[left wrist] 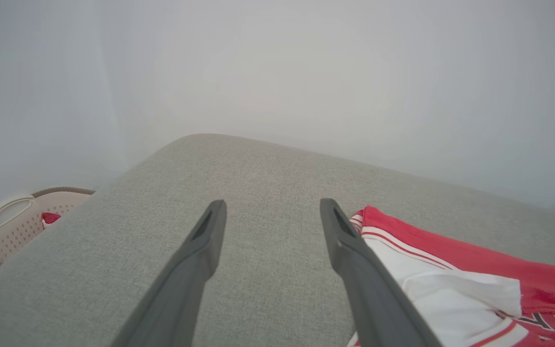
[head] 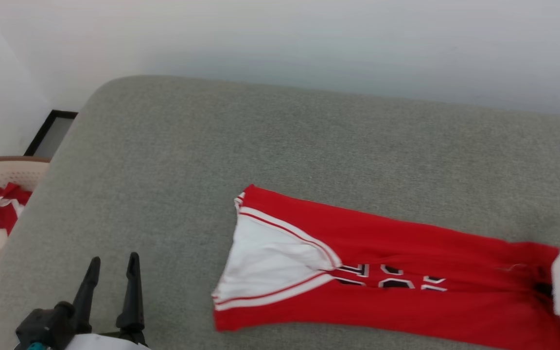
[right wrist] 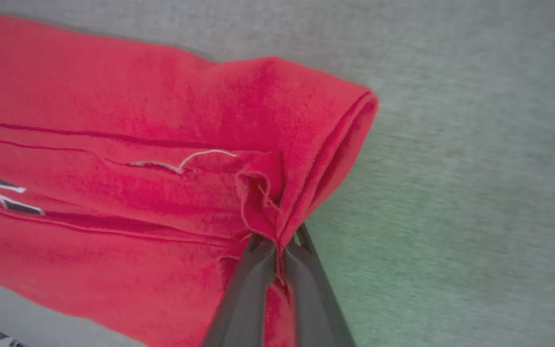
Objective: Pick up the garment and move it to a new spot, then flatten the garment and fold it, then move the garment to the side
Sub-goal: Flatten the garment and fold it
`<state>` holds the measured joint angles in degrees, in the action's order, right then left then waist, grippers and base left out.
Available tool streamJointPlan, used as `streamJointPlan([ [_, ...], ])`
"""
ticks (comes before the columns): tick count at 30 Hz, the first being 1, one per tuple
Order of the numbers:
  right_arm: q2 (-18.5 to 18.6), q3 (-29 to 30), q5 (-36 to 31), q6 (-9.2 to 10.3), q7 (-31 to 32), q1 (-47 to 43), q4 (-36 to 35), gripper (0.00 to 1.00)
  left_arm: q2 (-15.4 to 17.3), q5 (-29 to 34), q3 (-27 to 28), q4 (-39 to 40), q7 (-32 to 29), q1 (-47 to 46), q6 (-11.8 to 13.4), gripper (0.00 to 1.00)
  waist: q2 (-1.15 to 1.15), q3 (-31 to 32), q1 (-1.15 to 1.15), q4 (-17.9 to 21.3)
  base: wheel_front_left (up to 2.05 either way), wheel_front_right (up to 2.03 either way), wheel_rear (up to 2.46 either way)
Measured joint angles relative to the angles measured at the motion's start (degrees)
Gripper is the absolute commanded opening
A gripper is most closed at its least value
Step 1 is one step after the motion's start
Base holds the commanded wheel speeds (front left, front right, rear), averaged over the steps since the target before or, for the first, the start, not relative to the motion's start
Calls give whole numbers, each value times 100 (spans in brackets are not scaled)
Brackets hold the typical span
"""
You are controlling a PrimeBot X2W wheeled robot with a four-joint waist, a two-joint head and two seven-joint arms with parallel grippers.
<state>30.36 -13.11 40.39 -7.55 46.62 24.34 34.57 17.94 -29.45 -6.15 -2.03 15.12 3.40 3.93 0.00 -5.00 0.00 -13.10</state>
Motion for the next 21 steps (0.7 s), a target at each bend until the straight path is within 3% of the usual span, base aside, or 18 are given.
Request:
streamJointPlan([
  [11,790,182,-166,2,-437,229,771,0,-181,226,170,-154,0,-18,-271,100,0,39,0,138,0,0,0],
  [16,812,64,-196,2,-416,386,875,0,-249,257,263,-194,0,34,-320,100,0,112,0,205,0,0,0],
  [21,590,-245,335,4,-41,442,285,0,-288,283,282,-211,0,132,-344,100,0,235,0,289,0,0,0],
])
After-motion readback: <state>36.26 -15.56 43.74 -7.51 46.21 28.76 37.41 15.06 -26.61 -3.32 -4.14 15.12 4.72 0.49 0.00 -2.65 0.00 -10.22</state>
